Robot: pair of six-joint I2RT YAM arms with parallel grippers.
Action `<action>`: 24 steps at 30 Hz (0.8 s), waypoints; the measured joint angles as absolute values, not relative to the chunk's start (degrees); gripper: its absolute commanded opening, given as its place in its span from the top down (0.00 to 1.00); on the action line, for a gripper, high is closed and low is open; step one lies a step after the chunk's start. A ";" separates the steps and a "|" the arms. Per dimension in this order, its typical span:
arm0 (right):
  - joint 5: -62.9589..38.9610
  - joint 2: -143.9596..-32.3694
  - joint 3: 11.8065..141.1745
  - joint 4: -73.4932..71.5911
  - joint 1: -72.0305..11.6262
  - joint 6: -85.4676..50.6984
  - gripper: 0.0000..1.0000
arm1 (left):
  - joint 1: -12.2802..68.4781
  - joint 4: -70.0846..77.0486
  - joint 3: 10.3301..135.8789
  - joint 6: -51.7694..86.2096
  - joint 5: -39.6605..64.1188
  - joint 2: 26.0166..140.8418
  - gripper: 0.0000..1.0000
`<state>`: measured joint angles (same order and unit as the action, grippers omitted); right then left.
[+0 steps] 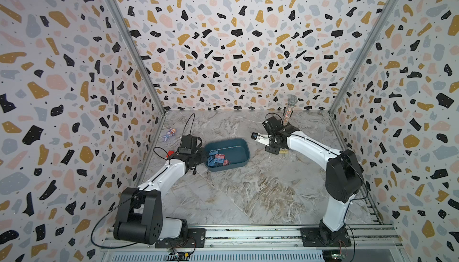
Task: Take out the binder clips from the storage box
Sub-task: Move the binder clip to the storage box.
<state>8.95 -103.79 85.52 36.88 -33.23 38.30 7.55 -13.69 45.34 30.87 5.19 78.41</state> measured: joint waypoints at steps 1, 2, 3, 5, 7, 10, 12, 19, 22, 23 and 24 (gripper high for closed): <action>6.70 -102.35 85.89 36.91 -33.23 38.17 0.58 | 7.55 -13.69 45.34 30.87 5.13 78.41 0.73; 4.97 -101.16 86.43 36.93 -33.23 38.09 0.58 | 7.55 -13.69 45.34 30.87 5.04 78.41 0.73; 2.72 -100.20 86.96 36.82 -33.23 37.89 0.58 | 7.55 -13.69 45.34 30.87 5.04 78.41 0.73; -1.43 -98.54 88.16 36.49 -33.28 37.52 0.58 | 7.55 -13.69 45.34 30.85 5.04 78.41 0.73; -5.37 -97.80 88.88 35.81 -33.41 37.01 0.58 | 7.55 -13.69 45.34 30.79 5.06 78.43 0.73; -10.52 -98.24 89.36 34.13 -33.91 35.57 0.59 | 7.55 -13.69 45.34 30.70 5.15 78.65 0.73; -13.21 -99.48 89.56 33.23 -34.46 34.94 0.60 | 7.55 -13.67 45.34 30.68 5.28 79.11 0.73; -19.25 -108.73 91.37 28.45 -38.13 33.63 0.64 | 7.53 -13.61 45.36 30.68 5.41 80.90 0.73; -21.26 -112.20 91.37 25.87 -39.70 33.15 0.64 | 7.49 -13.21 45.36 30.70 5.56 81.34 0.73; -21.61 -113.06 91.37 25.08 -40.14 32.99 0.64 | 7.49 -13.13 45.36 30.70 5.61 81.47 0.73; -22.02 -114.02 91.53 24.51 -40.60 32.80 0.64 | 7.49 -13.10 45.36 30.70 5.67 81.62 0.73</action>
